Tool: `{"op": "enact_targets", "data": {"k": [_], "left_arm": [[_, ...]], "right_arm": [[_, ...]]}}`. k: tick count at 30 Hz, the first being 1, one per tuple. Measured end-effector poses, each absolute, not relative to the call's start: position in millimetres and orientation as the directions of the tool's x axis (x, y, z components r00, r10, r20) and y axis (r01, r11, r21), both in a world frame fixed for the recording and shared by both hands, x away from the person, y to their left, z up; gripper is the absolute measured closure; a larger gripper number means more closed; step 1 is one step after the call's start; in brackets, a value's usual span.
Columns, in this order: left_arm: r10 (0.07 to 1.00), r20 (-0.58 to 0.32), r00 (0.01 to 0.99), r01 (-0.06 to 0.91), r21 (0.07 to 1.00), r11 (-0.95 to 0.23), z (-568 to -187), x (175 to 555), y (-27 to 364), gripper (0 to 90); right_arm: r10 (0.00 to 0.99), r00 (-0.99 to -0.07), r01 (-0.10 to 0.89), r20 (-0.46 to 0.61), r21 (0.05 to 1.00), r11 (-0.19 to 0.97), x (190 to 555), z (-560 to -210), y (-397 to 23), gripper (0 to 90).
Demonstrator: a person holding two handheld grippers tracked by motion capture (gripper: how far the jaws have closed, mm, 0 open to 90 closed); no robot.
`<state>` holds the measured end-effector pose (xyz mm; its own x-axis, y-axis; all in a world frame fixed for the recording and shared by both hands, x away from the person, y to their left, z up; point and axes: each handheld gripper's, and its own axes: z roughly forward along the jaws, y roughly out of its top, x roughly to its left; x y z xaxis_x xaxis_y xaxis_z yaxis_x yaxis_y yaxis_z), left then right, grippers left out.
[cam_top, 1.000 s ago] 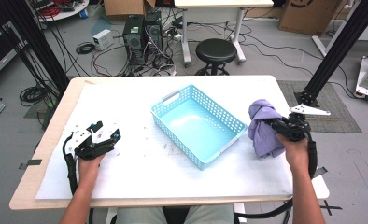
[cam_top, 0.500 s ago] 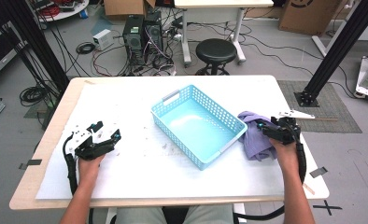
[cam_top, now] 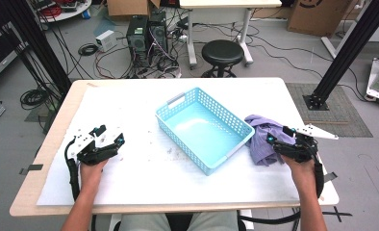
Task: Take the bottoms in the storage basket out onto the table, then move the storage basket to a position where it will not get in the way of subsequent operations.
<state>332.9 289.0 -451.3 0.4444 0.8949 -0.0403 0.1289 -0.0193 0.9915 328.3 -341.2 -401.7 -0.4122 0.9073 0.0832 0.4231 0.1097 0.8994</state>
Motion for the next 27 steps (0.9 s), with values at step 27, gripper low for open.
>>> {"op": "enact_targets", "data": {"k": [27], "left_arm": [[0.896,-0.028,0.443,0.144,0.989,-0.040,-445.7,326.8,285.7,17.8]], "right_arm": [[0.743,-0.669,0.368,0.030,0.882,0.295,339.4,-413.9,-288.9,22.5]]}}
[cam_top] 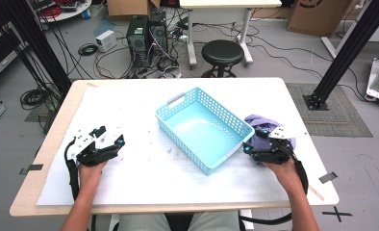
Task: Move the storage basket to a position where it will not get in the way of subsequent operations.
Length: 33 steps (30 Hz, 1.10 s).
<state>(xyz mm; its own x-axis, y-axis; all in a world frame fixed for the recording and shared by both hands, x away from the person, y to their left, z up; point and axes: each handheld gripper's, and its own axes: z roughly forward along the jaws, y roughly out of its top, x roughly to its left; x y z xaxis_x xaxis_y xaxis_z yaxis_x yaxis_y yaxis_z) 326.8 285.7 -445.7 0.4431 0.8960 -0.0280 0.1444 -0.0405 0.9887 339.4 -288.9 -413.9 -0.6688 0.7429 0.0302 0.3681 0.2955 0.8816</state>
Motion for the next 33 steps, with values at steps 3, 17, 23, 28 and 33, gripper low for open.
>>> {"op": "enact_targets", "data": {"k": [3,17,23,28,33], "left_arm": [[0.896,-0.028,0.444,0.145,0.989,-0.040,-445.4,326.8,285.2,17.8],[0.899,-0.030,0.437,0.158,0.986,-0.044,-440.8,328.2,282.4,17.8],[0.899,-0.036,0.437,0.159,0.986,-0.038,-438.3,328.4,282.1,17.8],[0.902,-0.044,0.430,0.160,0.987,-0.028,-436.1,328.1,284.7,17.8],[0.898,-0.089,0.431,0.174,0.985,0.014,-433.0,328.6,288.7,17.8]], "right_arm": [[0.737,-0.675,0.365,0.035,0.884,0.293,341.3,-412.5,-287.2,22.7],[0.644,-0.764,0.326,0.039,0.885,0.333,341.3,-410.3,-261.5,26.2],[0.573,-0.818,0.302,0.042,0.880,0.366,339.7,-408.6,-235.6,30.8],[0.518,-0.854,0.287,0.055,0.880,0.379,338.8,-408.4,-214.5,35.0],[0.468,-0.881,0.268,0.061,0.881,0.390,337.8,-408.3,-191.6,35.4]]}}
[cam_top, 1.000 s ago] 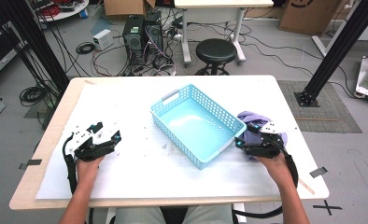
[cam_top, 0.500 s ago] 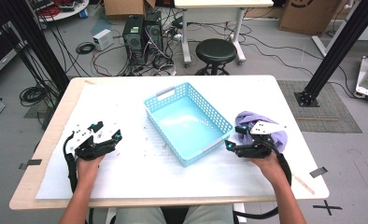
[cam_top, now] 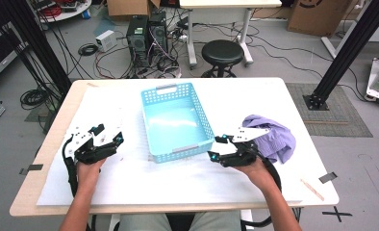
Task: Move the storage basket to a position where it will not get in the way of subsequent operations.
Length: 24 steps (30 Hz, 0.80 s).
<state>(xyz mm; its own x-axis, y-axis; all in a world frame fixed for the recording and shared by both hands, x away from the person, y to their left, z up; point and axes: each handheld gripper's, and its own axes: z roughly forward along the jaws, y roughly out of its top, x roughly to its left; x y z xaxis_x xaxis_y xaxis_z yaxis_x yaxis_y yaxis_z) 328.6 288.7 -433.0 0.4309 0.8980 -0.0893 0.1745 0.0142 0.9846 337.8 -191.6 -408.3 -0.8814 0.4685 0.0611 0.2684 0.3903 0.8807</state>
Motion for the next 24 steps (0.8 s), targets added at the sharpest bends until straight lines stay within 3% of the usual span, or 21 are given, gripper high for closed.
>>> {"op": "enact_targets", "data": {"k": [3,10,17,24], "left_arm": [[0.887,-0.138,0.440,0.179,0.982,0.064,-426.7,328.1,290.0,17.8],[0.879,-0.131,0.459,0.170,0.984,0.058,-410.9,326.9,289.7,17.9],[0.876,-0.124,0.466,0.185,0.982,0.041,-402.6,331.5,291.5,17.8],[0.865,-0.120,0.486,0.203,0.979,0.021,-394.3,338.1,288.8,17.8]], "right_arm": [[0.438,-0.897,0.254,0.063,0.884,0.393,339.4,-409.1,-177.2,35.7],[0.396,-0.917,0.217,0.044,0.889,0.404,342.3,-410.8,-145.0,35.9],[0.481,-0.873,0.276,0.081,0.895,0.351,354.8,-412.4,-154.3,32.3],[0.467,-0.880,0.289,0.092,0.883,0.370,358.6,-419.9,-138.4,31.8]]}}
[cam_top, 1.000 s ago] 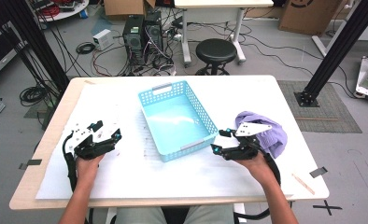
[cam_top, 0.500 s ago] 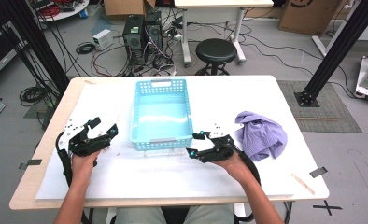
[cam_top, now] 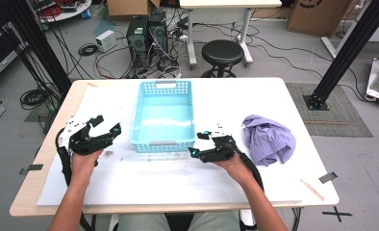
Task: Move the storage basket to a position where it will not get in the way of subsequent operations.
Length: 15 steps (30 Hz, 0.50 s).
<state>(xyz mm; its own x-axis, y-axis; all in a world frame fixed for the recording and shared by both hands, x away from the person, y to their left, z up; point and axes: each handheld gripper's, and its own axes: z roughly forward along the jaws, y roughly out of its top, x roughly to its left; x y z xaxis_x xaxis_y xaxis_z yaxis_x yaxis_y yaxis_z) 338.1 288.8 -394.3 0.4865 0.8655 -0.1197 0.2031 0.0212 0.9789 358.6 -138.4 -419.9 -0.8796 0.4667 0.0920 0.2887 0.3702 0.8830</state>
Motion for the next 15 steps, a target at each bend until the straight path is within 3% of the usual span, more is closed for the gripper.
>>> {"op": "enact_targets", "data": {"k": [8,15], "left_arm": [[0.863,-0.107,0.493,0.229,0.973,-0.011,-383.9,352.1,285.1,17.8],[0.869,-0.065,0.491,0.280,0.956,-0.087,-374.9,372.1,277.0,17.9]], "right_arm": [[0.407,-0.909,0.264,0.093,0.884,0.387,355.0,-419.9,-111.4,32.6],[0.486,-0.869,0.285,0.092,0.897,0.339,354.5,-414.5,-142.9,30.3]]}}
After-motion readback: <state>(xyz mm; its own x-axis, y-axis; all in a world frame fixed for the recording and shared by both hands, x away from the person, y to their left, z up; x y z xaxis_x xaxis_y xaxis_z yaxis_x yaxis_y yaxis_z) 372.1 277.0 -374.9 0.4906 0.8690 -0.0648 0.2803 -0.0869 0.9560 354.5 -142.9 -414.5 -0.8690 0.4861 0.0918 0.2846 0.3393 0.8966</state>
